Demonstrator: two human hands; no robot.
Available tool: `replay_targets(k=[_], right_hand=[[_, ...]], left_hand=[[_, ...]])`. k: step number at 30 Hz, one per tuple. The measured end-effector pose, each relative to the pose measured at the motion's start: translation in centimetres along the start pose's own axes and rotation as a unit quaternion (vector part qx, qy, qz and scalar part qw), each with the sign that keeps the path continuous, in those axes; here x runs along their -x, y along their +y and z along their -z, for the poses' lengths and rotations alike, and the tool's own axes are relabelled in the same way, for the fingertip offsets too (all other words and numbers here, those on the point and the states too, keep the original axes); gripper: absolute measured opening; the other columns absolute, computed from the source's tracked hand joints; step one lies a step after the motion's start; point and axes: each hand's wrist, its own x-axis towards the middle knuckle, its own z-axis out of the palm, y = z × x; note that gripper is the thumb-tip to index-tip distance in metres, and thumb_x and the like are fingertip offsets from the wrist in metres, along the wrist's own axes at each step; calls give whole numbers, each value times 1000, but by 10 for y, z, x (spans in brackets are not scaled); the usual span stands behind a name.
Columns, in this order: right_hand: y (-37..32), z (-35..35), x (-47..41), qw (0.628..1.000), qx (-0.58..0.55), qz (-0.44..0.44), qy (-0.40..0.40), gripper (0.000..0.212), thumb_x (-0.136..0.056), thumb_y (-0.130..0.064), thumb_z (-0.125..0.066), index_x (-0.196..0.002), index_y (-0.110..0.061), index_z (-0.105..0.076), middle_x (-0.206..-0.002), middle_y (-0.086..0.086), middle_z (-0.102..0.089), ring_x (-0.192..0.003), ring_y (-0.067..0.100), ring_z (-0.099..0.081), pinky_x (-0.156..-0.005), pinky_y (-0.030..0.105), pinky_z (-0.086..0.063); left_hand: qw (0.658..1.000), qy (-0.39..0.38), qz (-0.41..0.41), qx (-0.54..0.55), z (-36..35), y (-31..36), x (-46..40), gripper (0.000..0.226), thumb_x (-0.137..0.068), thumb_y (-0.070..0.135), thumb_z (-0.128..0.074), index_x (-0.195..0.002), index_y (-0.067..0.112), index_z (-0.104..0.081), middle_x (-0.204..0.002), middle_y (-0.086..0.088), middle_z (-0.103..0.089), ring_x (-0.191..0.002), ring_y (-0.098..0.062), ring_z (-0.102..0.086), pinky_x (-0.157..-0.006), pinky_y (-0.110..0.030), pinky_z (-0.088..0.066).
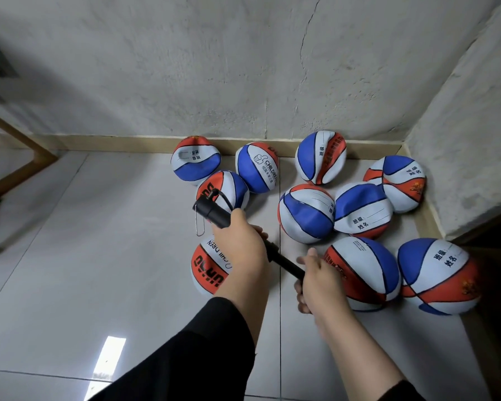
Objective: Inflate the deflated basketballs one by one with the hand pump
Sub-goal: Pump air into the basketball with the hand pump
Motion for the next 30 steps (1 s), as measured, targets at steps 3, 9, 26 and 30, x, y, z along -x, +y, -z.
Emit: replay_targets(k=[3,9,26,30], right_hand=[[-15,-8,-3,997,43,63,2,44,-109,-46,-29,-99,-21,-64,-73,8,-55,-55,24,-48,-49,29,-42],[-9,-17,-2,999,18,41,-2,56,-103,-53,-31,-93,-13,-69,-72,12,-60,-56,25,-50,-52,33,-43],[13,5,0,998,-35,-49,-3,40,-110,-42,-32,-102,-18,-63,-57,8,-47,-41,16,-35,-43,20,-27],[-3,-9,1,1000,3,7,4,45,-110,-42,-31,-99,-19,-67,-67,12,-57,-49,24,-46,-44,27,-37]], left_hand=[[1000,-4,11,19,-4,0,15,7,-93,15,-49,-96,10,-51,-56,-9,-54,-41,-19,-52,-42,-26,-43],[999,-41,23,-4,-3,-7,21,16,-92,19,-52,-100,5,-54,-52,-6,-54,-44,-21,-53,-50,-29,-46],[999,-25,-9,-27,4,-7,-1,13,-92,19,-50,-101,10,-53,-64,-11,-55,-47,-19,-54,-50,-31,-47],[999,-39,-8,-15,-3,-11,15,13,-92,16,-51,-103,11,-54,-60,-7,-53,-45,-19,-53,-47,-28,-44]])
